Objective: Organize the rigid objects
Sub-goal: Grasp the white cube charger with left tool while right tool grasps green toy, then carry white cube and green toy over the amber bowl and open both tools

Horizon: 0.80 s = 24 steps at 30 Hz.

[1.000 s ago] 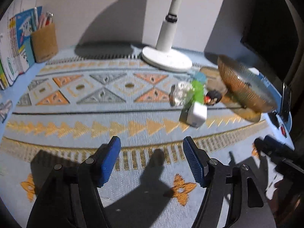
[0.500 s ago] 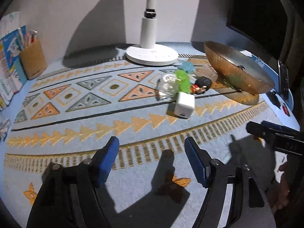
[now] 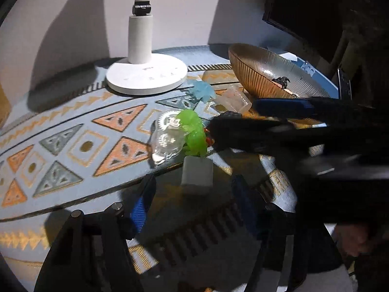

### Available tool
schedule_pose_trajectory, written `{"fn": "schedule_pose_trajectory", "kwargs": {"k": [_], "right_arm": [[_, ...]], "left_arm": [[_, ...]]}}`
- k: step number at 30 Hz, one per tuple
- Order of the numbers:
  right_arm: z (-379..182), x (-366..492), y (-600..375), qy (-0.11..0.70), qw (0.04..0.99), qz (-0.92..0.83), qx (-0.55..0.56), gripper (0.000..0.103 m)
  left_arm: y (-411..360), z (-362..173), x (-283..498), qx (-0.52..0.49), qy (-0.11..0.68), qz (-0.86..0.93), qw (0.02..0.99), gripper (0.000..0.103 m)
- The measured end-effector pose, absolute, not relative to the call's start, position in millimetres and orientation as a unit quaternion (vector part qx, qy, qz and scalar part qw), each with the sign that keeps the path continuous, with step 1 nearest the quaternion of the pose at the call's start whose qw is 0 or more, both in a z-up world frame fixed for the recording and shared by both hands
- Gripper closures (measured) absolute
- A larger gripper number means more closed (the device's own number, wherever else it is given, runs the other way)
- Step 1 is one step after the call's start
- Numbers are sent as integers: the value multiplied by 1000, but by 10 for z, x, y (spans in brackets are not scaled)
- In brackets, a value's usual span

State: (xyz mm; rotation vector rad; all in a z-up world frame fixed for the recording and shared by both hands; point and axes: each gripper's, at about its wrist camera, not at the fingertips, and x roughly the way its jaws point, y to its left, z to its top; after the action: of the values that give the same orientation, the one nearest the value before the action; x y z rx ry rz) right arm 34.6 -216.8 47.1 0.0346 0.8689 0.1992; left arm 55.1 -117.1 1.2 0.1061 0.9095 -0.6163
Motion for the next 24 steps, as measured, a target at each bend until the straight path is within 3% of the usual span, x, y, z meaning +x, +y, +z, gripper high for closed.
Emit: {"fn": "schedule_pose_trajectory", "kwargs": {"k": [4,5,10,12,24], "right_arm": [[316,583,-2122,436,893,109,7,41],[269,639,-2115,440,891,114,6,42],[160,754,-2058,448,886,124,3,63],[132,767,-2037,448,885,130,3,75],[614,158,-2529,386,913,108,73,75]], "left_arm": [[-1203,-85,596,50,442,-296,846,41],[-1213,-97,608,50,445,-297,843,45],[-1258,-111,636,59,441,-290,847,53],[-1281,-116,634,64,438,-298,846,78],[-933,25,322,26,426,-288,857,78]]}}
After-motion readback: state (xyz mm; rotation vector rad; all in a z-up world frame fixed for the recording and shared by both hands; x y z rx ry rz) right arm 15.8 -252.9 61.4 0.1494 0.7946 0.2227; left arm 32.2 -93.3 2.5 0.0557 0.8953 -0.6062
